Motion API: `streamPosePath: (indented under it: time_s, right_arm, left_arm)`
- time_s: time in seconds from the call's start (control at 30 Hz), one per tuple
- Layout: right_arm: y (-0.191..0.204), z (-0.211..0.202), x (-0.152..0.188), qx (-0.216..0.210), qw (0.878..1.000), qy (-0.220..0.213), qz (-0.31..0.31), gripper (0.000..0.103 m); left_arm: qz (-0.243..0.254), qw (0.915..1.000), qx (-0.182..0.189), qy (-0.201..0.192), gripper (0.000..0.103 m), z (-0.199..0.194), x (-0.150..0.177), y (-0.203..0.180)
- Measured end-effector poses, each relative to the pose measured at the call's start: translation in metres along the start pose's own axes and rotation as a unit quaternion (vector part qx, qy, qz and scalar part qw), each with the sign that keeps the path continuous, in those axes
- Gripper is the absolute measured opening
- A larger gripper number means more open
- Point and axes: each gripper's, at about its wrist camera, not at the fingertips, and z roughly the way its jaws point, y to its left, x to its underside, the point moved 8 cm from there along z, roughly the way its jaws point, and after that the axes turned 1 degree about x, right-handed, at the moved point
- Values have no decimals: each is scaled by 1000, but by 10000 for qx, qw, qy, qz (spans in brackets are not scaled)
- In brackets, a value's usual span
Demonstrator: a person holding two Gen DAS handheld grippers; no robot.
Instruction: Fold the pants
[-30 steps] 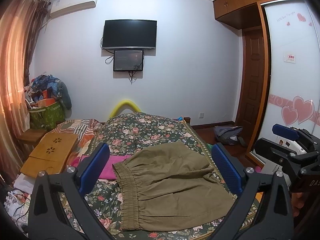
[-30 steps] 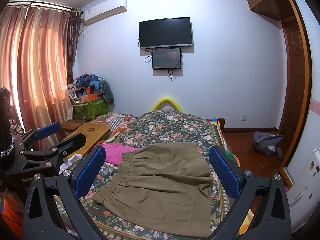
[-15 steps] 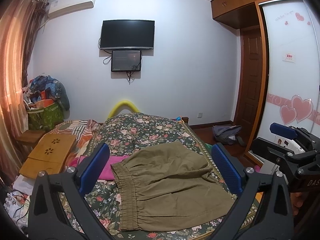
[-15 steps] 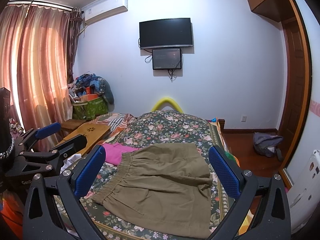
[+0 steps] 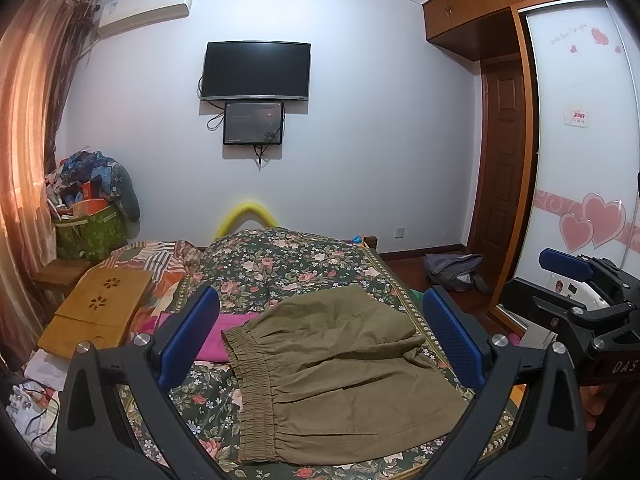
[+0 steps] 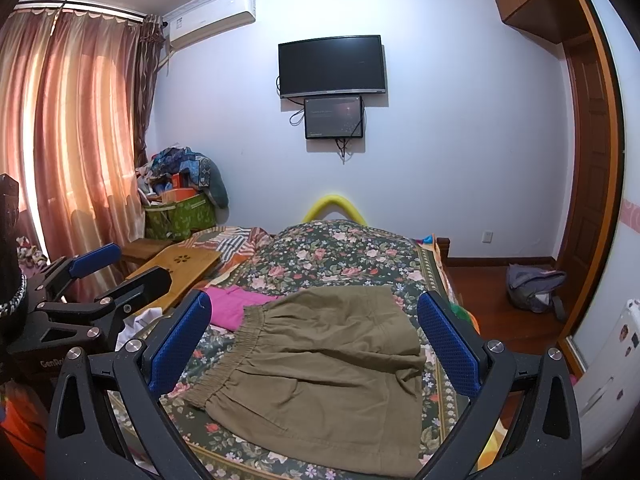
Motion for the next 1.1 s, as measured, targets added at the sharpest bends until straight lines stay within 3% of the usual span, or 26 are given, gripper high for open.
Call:
streamPosePath:
  time_s: [0.77,1.1]
  right_arm:
    - [2,7,7,-23,10000,54,34,103]
    - [-37,41,16,372,9989,275,11,103]
  left_arm:
    - [-16,9999,17,99,103,10,4,6]
    - [-94,9979,-197,618,103,72,26,33]
